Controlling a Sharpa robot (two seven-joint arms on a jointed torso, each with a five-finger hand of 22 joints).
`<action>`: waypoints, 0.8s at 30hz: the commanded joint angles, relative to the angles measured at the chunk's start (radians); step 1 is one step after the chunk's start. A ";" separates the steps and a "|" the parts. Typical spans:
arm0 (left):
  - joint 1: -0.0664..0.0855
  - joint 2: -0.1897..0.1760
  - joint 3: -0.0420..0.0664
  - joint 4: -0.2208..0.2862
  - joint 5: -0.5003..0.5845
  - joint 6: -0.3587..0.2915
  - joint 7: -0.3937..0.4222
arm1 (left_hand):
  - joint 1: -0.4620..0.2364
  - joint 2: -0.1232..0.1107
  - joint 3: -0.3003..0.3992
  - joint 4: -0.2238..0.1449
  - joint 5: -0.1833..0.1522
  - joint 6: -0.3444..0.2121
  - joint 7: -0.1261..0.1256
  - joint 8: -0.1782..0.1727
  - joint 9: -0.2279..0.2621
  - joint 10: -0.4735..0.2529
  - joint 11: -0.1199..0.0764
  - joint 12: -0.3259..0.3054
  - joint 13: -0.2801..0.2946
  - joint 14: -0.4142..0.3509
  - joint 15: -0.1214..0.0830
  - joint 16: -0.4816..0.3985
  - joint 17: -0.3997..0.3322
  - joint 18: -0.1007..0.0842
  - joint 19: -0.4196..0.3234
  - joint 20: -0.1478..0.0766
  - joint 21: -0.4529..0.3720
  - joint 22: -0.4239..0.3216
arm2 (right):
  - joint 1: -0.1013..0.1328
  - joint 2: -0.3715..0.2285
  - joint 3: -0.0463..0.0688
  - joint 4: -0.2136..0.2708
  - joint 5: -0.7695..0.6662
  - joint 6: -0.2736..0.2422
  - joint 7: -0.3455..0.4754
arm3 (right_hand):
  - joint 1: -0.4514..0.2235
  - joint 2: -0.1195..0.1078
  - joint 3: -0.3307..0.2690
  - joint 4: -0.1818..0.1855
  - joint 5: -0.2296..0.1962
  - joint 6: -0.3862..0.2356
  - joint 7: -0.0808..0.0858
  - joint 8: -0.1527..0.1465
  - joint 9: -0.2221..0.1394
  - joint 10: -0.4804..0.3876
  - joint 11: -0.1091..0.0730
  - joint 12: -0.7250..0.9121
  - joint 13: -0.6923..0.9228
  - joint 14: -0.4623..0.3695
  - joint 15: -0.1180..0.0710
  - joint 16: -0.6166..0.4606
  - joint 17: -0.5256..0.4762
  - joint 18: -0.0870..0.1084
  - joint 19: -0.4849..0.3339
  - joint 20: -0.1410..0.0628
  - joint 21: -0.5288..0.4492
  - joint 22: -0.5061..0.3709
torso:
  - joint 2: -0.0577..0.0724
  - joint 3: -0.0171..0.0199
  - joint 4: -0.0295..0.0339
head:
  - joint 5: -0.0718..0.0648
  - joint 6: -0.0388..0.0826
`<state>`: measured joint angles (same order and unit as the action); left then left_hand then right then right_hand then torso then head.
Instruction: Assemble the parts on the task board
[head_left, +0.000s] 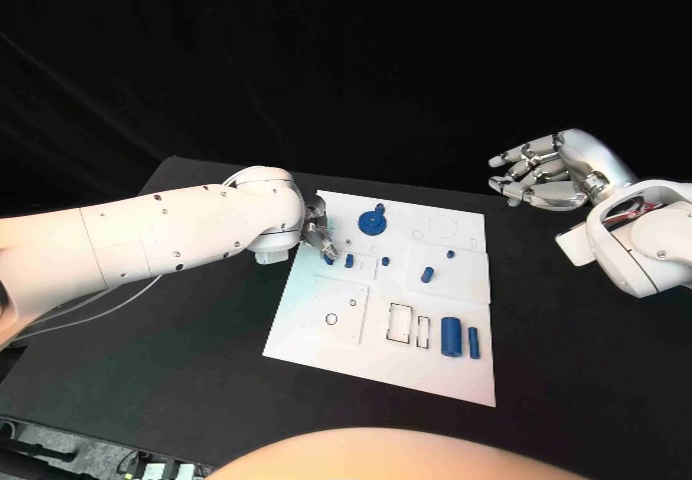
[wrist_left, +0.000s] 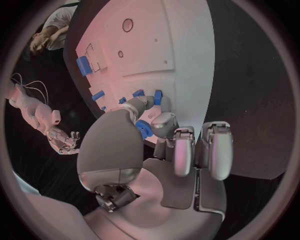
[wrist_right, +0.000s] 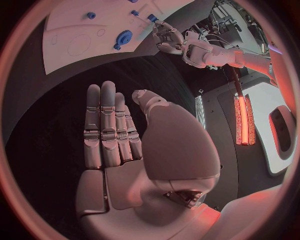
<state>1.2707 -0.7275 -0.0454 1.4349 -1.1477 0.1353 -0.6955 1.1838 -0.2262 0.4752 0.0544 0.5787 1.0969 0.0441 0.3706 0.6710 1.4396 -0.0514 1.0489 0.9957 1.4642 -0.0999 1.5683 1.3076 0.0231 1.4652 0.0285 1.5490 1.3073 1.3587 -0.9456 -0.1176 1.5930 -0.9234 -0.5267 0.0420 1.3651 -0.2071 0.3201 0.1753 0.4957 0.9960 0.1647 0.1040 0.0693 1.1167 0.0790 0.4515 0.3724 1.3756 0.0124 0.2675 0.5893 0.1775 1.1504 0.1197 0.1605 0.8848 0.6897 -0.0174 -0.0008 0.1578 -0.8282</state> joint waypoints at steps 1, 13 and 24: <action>-0.003 0.003 -0.003 0.000 -0.008 0.030 -0.032 | -0.003 0.011 0.014 -0.025 -0.006 0.042 -0.042 -0.003 -0.003 0.015 -0.012 0.005 0.005 0.107 -0.007 0.002 0.263 -0.018 0.094 -0.006 0.007 0.252 | -0.001 -0.001 0.000 0.001 -0.004 -0.002 0.008 | -0.008 0.001 0.003 -0.004 0.005 -0.004 0.001 0.000 0.000 0.000 0.003 -0.005 -0.001 0.002 0.001 -0.003 0.001 0.004 0.005 0.004 -0.003 -0.001 | 0.000 -0.0002 -0.0003 | 0.001 -0.001; -0.003 0.005 -0.002 0.000 -0.015 0.043 -0.031 | -0.004 0.017 -0.005 -0.019 -0.012 0.053 -0.046 -0.005 -0.007 0.021 -0.015 0.016 0.016 0.107 -0.009 0.002 0.263 -0.019 0.096 -0.006 0.010 0.254 | -0.001 0.001 0.000 0.000 -0.004 -0.002 0.008 | -0.008 0.001 0.004 -0.004 0.006 -0.004 0.002 0.000 0.000 -0.001 0.003 -0.006 -0.003 0.001 0.002 -0.006 0.002 0.004 0.004 0.004 -0.004 -0.002 | 0.000 -0.0005 0.0002 | 0.002 -0.003; -0.003 0.007 -0.002 0.000 -0.015 0.034 -0.031 | -0.018 0.026 -0.060 0.007 -0.020 0.066 -0.050 -0.018 -0.019 0.020 -0.017 0.013 0.015 0.107 -0.012 0.002 0.263 -0.019 0.096 -0.005 0.009 0.254 | -0.001 0.003 0.000 0.000 -0.004 -0.002 0.009 | -0.008 0.001 0.004 -0.004 0.006 -0.004 0.002 0.000 0.000 -0.001 0.003 -0.006 -0.003 0.001 0.002 -0.006 0.002 0.004 0.004 0.004 -0.004 -0.002 | 0.000 0.0005 0.0001 | 0.001 0.000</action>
<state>1.2701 -0.7233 -0.0459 1.4342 -1.1614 0.1498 -0.6955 1.1662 -0.2057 0.4203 0.0591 0.5625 1.1160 0.0324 0.3571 0.6552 1.4560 -0.0639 1.0615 1.0123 1.4675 -0.1039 1.5683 1.3074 0.0232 1.4652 0.0285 1.5568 1.3073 1.3587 -0.9437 -0.1176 1.5919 -0.9232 -0.5276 0.0420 1.3651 -0.2071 0.3201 0.1754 0.4957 0.9971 0.1636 0.1040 0.0693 1.1168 0.0790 0.4515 0.3707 1.3756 0.0124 0.2675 0.5900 0.1774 1.1504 0.1197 0.1606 0.8836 0.6896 -0.0174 -0.0006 0.1603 -0.8291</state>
